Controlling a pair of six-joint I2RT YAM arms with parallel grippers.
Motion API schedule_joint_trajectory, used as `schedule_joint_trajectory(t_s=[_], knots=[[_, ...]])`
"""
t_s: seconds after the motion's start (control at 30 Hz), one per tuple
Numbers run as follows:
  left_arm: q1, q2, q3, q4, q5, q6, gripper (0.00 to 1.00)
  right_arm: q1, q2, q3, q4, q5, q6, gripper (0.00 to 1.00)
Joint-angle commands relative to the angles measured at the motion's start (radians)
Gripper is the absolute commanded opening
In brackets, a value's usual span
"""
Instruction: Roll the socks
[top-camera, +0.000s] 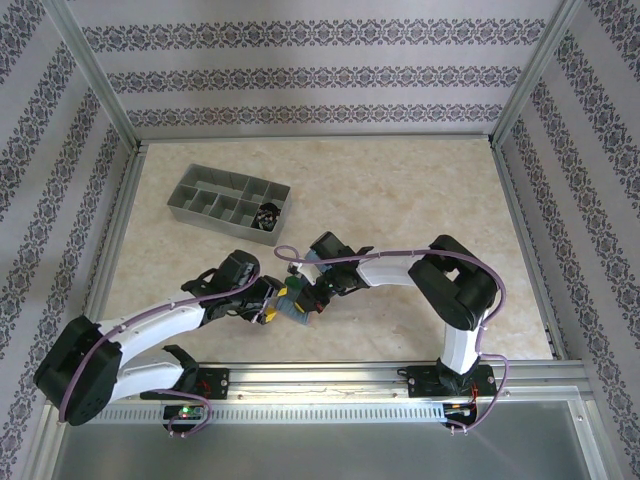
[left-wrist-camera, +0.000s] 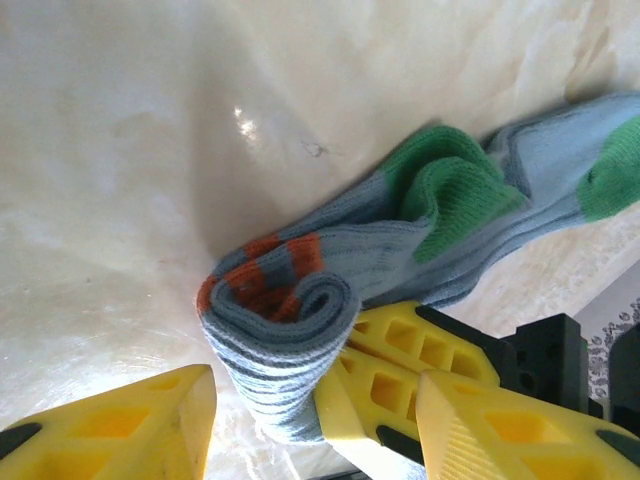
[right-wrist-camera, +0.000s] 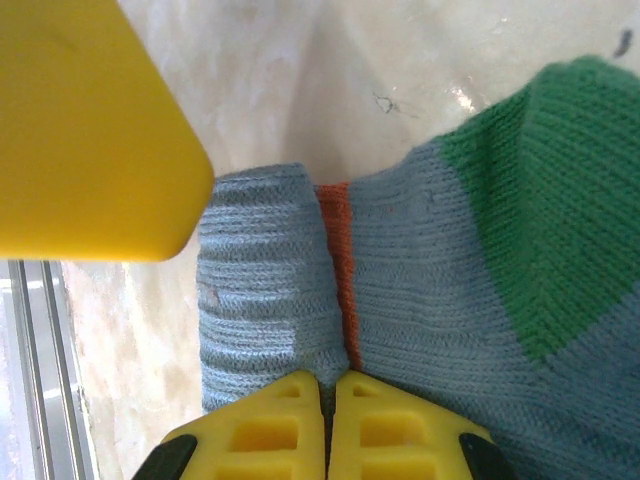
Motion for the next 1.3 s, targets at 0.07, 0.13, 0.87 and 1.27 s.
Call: schedule_joint_trajectory(t_s=[0.07,0.13,0.87,1.27], knots=[[-0.028,0.081,-0.04,0.132,0.019,-0.083,0.54,-0.004,0.086,-0.038,-0.14,0.115,-0.007,0.0],[-0.033,0.114,-0.025,0.125,0.028,-0.078,0.53,-0.007,0.091,-0.034,-0.145,0.119,-0.01,0.0],[-0.047,0.195,0.077,-0.185,0.006,-0.147,0.0,0.083,-0.299,-0.213,0.089,0.396,-0.208,0.41],[-0.045,0.24,0.132,-0.334,0.034,-0.135,0.0,0.463,-0.388,-0.265,0.165,0.921,-0.435,0.6]])
